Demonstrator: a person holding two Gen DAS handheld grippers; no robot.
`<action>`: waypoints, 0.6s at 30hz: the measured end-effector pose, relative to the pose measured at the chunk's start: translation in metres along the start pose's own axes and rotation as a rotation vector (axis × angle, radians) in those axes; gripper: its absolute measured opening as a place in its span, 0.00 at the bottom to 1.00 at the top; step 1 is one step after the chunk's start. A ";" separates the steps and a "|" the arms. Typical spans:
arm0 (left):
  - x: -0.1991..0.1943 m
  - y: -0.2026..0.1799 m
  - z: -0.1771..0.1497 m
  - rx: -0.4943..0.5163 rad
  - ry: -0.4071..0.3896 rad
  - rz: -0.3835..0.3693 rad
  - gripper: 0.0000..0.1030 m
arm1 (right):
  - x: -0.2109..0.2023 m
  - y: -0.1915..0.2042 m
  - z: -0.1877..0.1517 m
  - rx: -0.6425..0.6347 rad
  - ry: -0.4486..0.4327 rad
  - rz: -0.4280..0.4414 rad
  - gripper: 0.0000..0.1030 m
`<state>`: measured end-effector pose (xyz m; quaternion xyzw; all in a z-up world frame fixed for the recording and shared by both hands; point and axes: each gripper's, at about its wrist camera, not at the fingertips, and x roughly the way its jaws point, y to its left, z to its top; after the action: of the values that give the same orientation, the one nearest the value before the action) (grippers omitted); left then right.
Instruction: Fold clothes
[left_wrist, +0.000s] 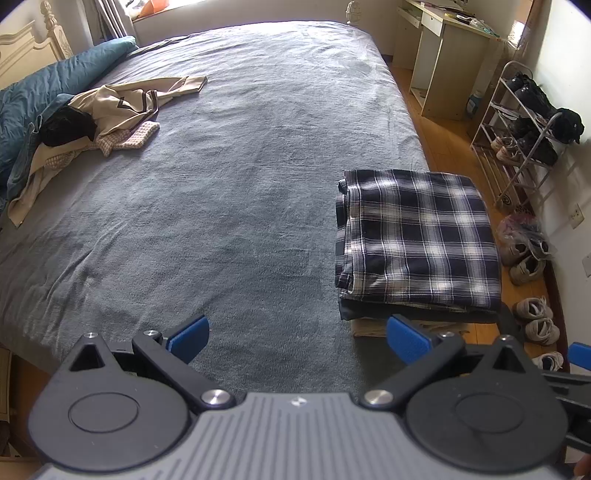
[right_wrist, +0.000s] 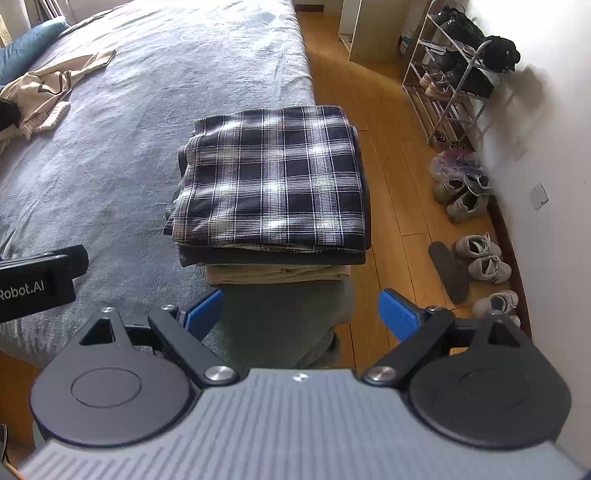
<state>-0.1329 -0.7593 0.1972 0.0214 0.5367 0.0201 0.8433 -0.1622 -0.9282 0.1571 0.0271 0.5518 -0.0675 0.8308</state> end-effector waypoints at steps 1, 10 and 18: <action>0.000 0.000 0.000 0.000 0.000 0.000 1.00 | 0.000 0.000 0.000 0.001 0.000 0.000 0.89; -0.002 0.001 -0.004 -0.002 -0.003 -0.002 1.00 | -0.003 0.000 -0.003 -0.001 -0.005 -0.001 0.89; -0.004 0.001 -0.006 -0.005 -0.006 0.000 1.00 | -0.004 0.001 -0.005 -0.002 -0.006 -0.002 0.89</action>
<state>-0.1400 -0.7585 0.1985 0.0193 0.5341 0.0212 0.8449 -0.1682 -0.9267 0.1590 0.0257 0.5495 -0.0676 0.8323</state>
